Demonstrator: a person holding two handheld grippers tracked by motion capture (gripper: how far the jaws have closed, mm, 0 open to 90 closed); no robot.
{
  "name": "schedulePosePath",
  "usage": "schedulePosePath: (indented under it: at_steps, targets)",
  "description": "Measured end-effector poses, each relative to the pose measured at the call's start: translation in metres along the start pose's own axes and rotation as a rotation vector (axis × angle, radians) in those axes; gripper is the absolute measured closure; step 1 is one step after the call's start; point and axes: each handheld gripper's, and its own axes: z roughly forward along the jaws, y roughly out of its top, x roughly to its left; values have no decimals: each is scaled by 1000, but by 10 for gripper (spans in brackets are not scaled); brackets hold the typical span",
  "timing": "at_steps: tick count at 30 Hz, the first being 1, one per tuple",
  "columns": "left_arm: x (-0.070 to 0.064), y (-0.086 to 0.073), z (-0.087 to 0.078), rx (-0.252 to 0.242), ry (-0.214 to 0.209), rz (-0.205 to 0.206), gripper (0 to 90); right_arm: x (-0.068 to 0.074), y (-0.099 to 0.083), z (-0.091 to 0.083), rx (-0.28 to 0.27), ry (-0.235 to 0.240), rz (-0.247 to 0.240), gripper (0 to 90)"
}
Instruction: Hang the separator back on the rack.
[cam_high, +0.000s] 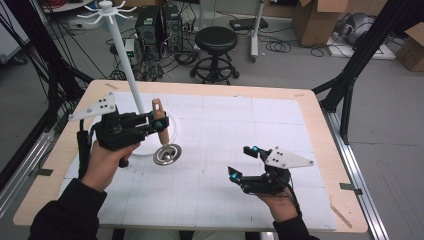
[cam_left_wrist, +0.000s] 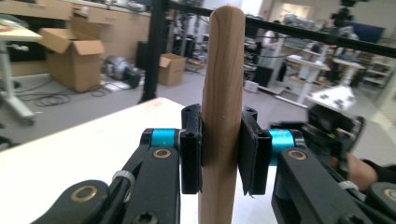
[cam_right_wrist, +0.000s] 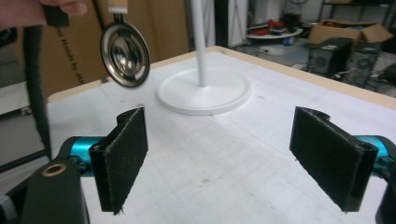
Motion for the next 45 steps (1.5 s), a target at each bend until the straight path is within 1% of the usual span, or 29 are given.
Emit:
schedulePosePath:
  at_steps: [4, 7, 9, 12, 14, 17, 19, 21, 23, 27, 30, 33, 35, 39, 43, 45]
  targets:
    - [11, 18, 1, -16, 29, -4, 727, -7, -2, -7, -23, -30, 31, 170]
    - [19, 35, 3, -13, 69, 14, 727, -9, -2, -8, -33, -29, 46, 170]
    - [24, 46, 5, -9, 100, 23, 727, -9, -2, -8, -34, -29, 38, 170]
    - [30, 63, 8, -14, 134, 37, 728, -8, -1, -8, -34, -28, 33, 170]
    - [34, 72, 10, -17, 150, 49, 727, -8, -1, -8, -37, -22, 32, 170]
    - [41, 83, 10, -23, 173, 50, 728, -9, 0, -9, -44, -19, 36, 170]
    - [45, 88, 8, -31, 183, 47, 727, -10, -1, -10, -49, -21, 38, 170]
    - [48, 91, 4, -50, 177, 39, 727, -10, -1, -11, -51, -17, 41, 170]
    - [51, 93, -1, -57, 174, 37, 728, -11, -1, -12, -51, -17, 45, 170]
    - [57, 98, -9, -43, 157, 42, 728, -11, -1, -11, -54, -9, 50, 170]
    - [60, 104, -14, -34, 144, 47, 727, -10, -1, -9, -48, -1, 50, 170]
    - [65, 110, -18, -35, 130, 37, 727, -9, -1, -7, -47, 3, 49, 170]
    - [68, 113, -20, -34, 127, 40, 727, -9, -1, -7, -48, 6, 49, 170]
    - [74, 120, -26, -50, 123, 29, 727, -10, -1, -8, -52, 6, 47, 170]
    - [79, 121, -29, -46, 125, 15, 728, -11, -2, -9, -54, 6, 55, 170]
    - [82, 121, -31, -54, 123, 6, 727, -11, -2, -10, -56, 7, 58, 170]
